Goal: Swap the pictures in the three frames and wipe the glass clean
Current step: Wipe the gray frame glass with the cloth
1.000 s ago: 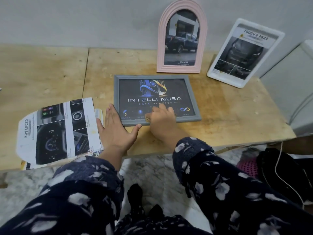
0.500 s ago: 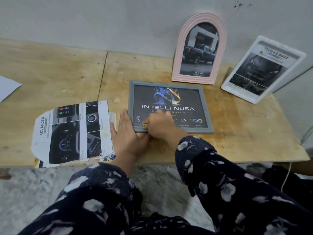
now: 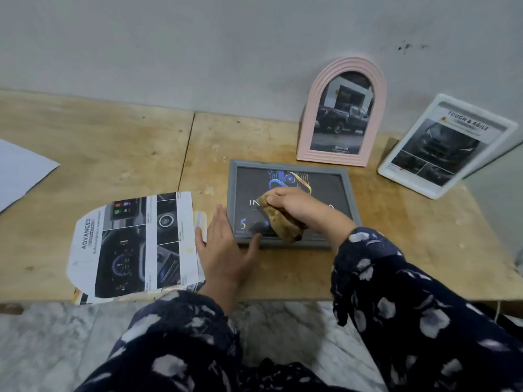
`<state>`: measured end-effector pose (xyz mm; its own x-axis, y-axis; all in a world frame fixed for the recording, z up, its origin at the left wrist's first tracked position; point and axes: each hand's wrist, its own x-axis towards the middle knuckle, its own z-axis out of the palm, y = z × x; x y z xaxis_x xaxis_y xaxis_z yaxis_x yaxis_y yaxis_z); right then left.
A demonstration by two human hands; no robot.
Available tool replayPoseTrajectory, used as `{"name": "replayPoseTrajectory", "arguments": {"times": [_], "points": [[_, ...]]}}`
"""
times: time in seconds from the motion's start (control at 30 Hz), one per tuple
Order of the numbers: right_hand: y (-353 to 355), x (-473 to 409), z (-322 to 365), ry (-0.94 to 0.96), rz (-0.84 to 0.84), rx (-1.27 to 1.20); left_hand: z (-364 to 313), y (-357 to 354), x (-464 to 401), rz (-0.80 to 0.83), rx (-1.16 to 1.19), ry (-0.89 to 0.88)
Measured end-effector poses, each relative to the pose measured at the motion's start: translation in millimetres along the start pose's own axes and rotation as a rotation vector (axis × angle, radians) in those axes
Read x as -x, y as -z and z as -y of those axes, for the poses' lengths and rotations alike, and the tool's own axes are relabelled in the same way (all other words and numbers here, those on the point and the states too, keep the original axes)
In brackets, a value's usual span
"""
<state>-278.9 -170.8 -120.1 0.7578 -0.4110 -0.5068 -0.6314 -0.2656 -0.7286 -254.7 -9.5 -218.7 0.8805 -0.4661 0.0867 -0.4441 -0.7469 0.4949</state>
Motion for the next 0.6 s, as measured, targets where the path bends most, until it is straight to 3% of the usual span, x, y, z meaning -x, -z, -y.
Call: {"name": "replayPoseTrajectory", "arguments": {"times": [0.17,0.27,0.43,0.6], "points": [[27.0,-4.2,15.9,-0.030,-0.088,0.039,-22.6,18.9,-43.1,-0.022,-0.014,0.205],[49.8,-12.8,24.8,0.023,-0.142,0.199,-29.2,24.1,-78.2,0.008,-0.030,0.193],[74.1,-65.9,30.3,0.090,-0.233,0.457,-29.9,11.5,-124.1,0.190,-0.069,0.185],[64.9,-115.4,42.0,0.225,-0.284,0.632,-29.3,-2.5,-135.6,0.170,-0.094,0.183]]}}
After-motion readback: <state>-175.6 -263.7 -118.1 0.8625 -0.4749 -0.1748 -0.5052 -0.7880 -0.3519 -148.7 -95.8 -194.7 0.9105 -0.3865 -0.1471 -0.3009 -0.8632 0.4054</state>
